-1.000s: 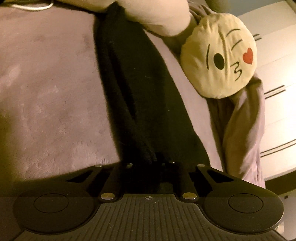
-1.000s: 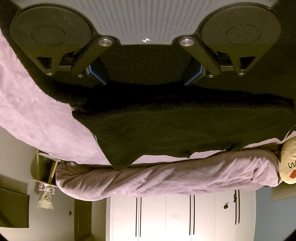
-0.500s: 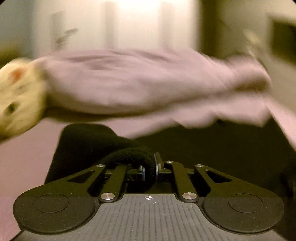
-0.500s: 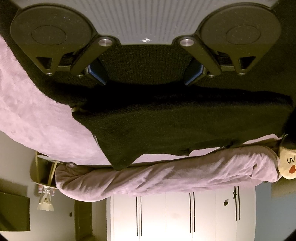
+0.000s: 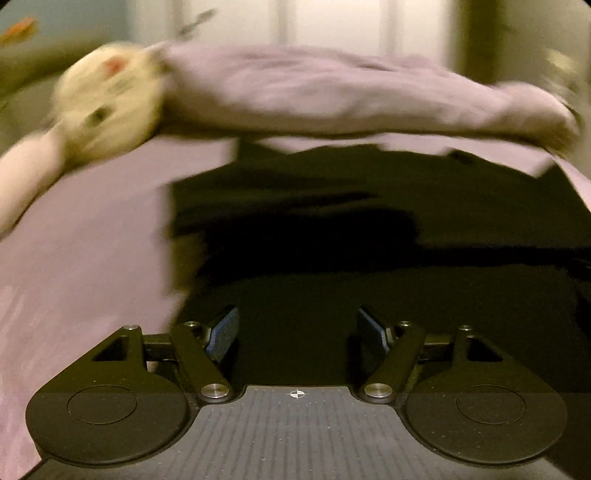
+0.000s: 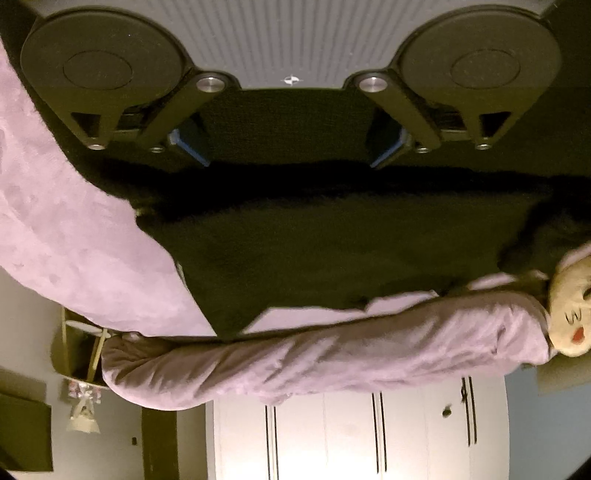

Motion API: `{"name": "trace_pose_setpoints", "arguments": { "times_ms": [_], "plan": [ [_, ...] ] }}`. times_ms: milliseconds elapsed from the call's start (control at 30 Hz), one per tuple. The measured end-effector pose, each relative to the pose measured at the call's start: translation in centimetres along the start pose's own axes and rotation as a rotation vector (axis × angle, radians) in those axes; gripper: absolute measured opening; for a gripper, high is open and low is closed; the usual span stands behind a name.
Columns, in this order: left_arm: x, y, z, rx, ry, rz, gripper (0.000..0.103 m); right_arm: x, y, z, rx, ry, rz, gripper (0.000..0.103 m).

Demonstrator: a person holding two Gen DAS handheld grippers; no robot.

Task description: Fold small clothes

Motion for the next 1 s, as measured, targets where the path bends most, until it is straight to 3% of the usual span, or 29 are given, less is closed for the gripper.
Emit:
{"name": "trace_pose_setpoints", "arguments": {
  "times_ms": [100,167,433,567,700,767,867,1000],
  "plan": [
    [-3.9,-1.4,1.1,-0.041,-0.034,0.221,0.076,-4.0,1.4,2.3,0.057,0.101,-0.002,0.085],
    [-4.8,-1.6,1.5,-0.036,-0.081,0.298,0.076,-7.9,2.0,3.2,0.090,0.161,0.068,0.082],
    [-8.3,-3.1,4.5,0.017,-0.198,0.518,0.077,-25.4,1.4,4.4,0.280,0.313,0.544,0.071],
    [-9.8,-4.2,5.6,0.008,-0.134,0.493,0.081,-30.6,0.3,3.2,0.303,0.346,0.691,0.056],
    [-10.0,-4.9,5.6,0.000,-0.145,0.503,0.081,-33.4,0.1,1.9,0.282,0.372,0.694,0.042],
    [-9.8,-5.0,5.4,-0.001,-0.138,0.499,0.081,-33.9,0.5,1.4,0.251,0.395,0.657,0.019],
    [-9.2,-4.9,5.4,0.000,-0.146,0.489,0.081,-33.1,1.5,1.1,0.207,0.414,0.558,0.014],
    [-8.2,-4.4,5.1,-0.004,-0.161,0.468,0.081,-30.2,3.4,0.9,0.188,0.377,0.403,0.013]
  ]
}}
Point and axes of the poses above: each gripper's, at about its wrist camera, not at the fingertips, and z roughly against the way its jaws point, x to its right, y to its top, the point moved 10 cm from there along -z, roughly the way its jaws point, and after that the axes turned 9 degrees about -y, right-handed, at the moved point
